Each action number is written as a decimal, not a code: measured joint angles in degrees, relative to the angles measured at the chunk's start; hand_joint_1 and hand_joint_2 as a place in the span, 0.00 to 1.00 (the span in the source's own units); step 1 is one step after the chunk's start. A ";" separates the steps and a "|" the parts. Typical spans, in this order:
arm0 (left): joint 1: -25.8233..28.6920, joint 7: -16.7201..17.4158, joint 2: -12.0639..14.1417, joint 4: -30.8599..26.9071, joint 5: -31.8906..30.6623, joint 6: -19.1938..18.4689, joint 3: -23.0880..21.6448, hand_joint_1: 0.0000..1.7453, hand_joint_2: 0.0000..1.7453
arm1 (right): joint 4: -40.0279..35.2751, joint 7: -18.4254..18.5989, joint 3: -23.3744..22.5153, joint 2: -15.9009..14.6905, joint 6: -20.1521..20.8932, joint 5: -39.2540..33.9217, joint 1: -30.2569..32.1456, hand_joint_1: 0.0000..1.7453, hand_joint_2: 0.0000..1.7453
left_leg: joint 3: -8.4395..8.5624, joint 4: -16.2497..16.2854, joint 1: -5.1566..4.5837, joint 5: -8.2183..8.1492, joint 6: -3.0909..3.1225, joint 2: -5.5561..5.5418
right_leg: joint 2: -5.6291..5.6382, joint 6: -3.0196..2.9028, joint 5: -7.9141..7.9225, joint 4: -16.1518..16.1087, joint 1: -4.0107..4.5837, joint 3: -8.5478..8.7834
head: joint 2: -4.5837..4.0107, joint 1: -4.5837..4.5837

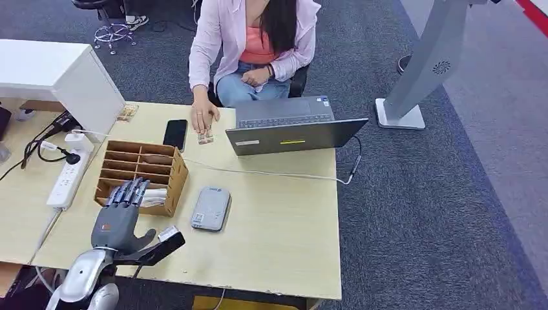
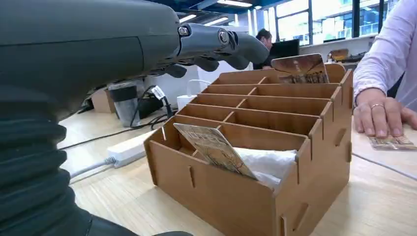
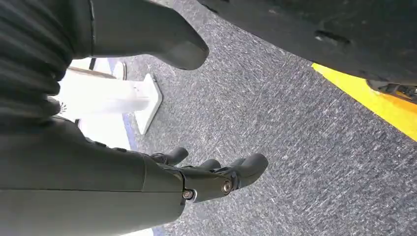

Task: Pass the card to the sensor for recognition and then transmit it.

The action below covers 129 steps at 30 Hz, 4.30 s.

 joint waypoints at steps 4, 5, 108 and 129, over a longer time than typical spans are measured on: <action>0.00 0.66 0.02 0.20 -0.02 0.15 0.72 0.00 1.00 | 0.02 -0.04 0.13 0.00 0.00 -0.11 0.00 0.00 1.00 | 0.00 0.00 0.00 0.00 0.00 0.00 | 0.00 0.00 0.00 0.00 0.00 0.00 | 0.00 0.02; 0.00 0.70 0.02 0.20 -0.02 0.15 0.85 0.00 1.00 | 0.02 -0.04 0.15 -0.02 0.00 -0.13 0.00 0.00 1.00 | 0.00 0.00 0.00 0.00 0.00 0.00 | 0.00 0.00 0.00 0.00 0.00 0.00 | 0.00 0.00; 5.85 -6.60 -0.24 -12.26 -0.37 13.44 5.60 0.00 1.00 | 0.22 -0.39 4.17 0.00 -1.14 -3.61 -0.26 0.00 1.00 | -0.01 0.00 0.00 -0.01 0.00 -0.01 | -0.01 0.00 -0.01 0.00 0.00 0.00 | 0.00 0.00; 4.17 -3.17 -0.20 -7.43 0.28 7.04 5.60 0.00 1.00 | 0.22 -0.50 5.62 0.00 -0.92 -4.24 -0.38 0.00 1.00 | -0.01 0.00 0.00 0.01 0.00 -0.01 | -0.01 0.00 0.00 0.00 0.00 0.00 | 0.00 0.00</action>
